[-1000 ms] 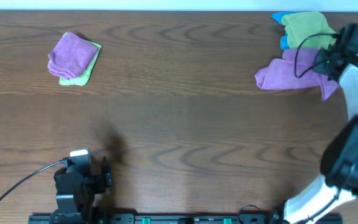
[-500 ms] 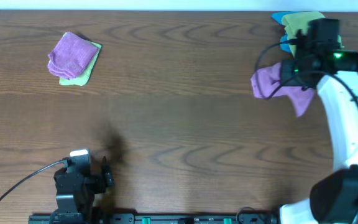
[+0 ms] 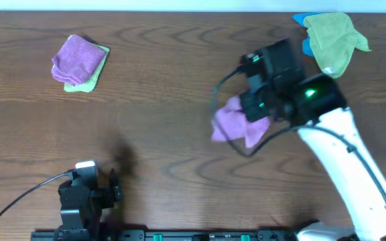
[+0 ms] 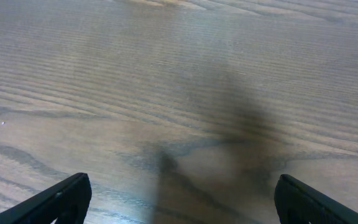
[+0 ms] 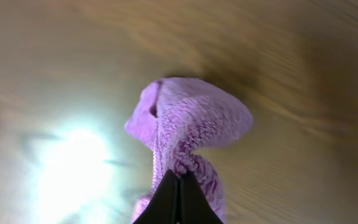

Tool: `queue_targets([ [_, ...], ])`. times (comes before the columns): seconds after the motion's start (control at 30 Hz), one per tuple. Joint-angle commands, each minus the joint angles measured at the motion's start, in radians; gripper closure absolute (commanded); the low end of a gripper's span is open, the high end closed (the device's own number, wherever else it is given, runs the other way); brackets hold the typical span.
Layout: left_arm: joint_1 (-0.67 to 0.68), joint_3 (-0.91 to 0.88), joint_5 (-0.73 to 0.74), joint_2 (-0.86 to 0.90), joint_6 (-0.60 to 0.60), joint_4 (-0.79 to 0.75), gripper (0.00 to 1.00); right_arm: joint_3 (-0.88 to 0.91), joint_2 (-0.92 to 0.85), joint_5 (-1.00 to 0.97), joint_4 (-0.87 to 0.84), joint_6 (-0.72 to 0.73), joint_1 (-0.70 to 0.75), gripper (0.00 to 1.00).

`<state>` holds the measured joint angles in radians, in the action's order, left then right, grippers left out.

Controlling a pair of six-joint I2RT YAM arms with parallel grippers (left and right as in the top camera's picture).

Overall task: Fold the cloth
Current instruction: 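Lift the purple cloth with the right gripper and carry it to center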

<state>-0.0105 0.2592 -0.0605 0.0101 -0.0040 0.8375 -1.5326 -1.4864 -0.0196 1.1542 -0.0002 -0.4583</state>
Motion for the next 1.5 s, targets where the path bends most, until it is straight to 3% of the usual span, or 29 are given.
queue_targets([
  [0.0, -0.002, -0.042, -0.014, -0.006, -0.021, 0.041, 0.05, -0.009, 0.026, 0.056, 0.002, 0.041, -0.093, 0.99],
  [0.23, -0.002, -0.042, -0.045, -0.006, -0.018, 0.041, 0.05, -0.009, 0.027, 0.141, -0.002, 0.064, -0.294, 0.99],
  [0.5, -0.002, -0.041, -0.106, -0.006, -0.019, 0.037, 0.05, -0.012, 0.057, 0.14, -0.014, 0.074, -0.409, 0.99],
  [0.67, -0.002, -0.042, -0.105, -0.006, -0.019, 0.037, 0.05, -0.012, 0.072, 0.119, -0.044, 0.074, -0.403, 0.99],
  [0.9, -0.002, -0.042, -0.076, -0.006, -0.02, 0.036, 0.05, -0.012, 0.037, -0.086, -0.146, 0.032, -0.359, 0.99],
  [1.1, -0.002, -0.042, -0.027, -0.006, -0.023, 0.037, 0.05, -0.012, -0.175, -0.141, -0.382, -0.059, -0.181, 0.99],
  [1.13, -0.002, -0.042, -0.019, -0.006, -0.023, 0.037, 0.05, -0.012, -0.226, -0.184, -0.46, -0.061, -0.143, 0.92],
  [1.17, -0.002, -0.042, -0.014, -0.006, -0.024, 0.037, 0.05, -0.013, -0.267, -0.216, -0.535, -0.061, -0.112, 0.77],
  [1.2, -0.002, -0.042, -0.012, -0.006, -0.03, 0.037, 0.05, -0.018, -0.304, -0.232, -0.607, -0.061, -0.082, 0.45],
  [1.27, -0.002, -0.042, -0.007, -0.006, -0.031, 0.037, 0.05, -0.051, -0.346, -0.226, -0.653, -0.051, -0.043, 0.25],
  [1.3, -0.002, -0.042, -0.005, -0.006, -0.031, 0.037, 0.05, -0.076, -0.351, -0.222, -0.636, -0.038, -0.031, 0.1],
  [1.33, -0.002, -0.042, -0.001, -0.006, -0.031, 0.037, 0.05, -0.092, -0.349, -0.224, -0.619, -0.038, -0.025, 0.04],
  [1.47, -0.002, -0.042, 0.051, -0.006, -0.031, 0.033, 0.05, -0.147, -0.303, -0.223, -0.525, -0.038, -0.027, 0.02],
])
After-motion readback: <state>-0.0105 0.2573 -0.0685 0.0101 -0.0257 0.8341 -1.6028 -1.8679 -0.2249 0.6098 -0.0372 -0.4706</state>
